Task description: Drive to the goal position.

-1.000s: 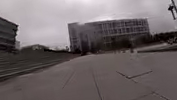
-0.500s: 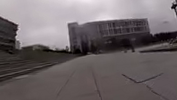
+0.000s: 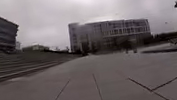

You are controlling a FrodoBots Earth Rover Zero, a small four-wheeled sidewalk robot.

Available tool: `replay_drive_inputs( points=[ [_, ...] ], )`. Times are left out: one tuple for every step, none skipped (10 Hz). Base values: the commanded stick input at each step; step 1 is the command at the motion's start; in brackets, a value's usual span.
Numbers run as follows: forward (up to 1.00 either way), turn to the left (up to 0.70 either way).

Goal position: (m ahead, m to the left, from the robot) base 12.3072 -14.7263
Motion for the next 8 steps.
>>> replay_drive_inputs(
  points=[
    [0.70, 0.00],
    [0.70, 0.00],
    [0.70, 0.00],
    [0.70, 0.00],
    [0.70, 0.00],
    [0.70, 0.00],
    [0.70, 0.00],
    [0.70, 0.00]
  ],
)
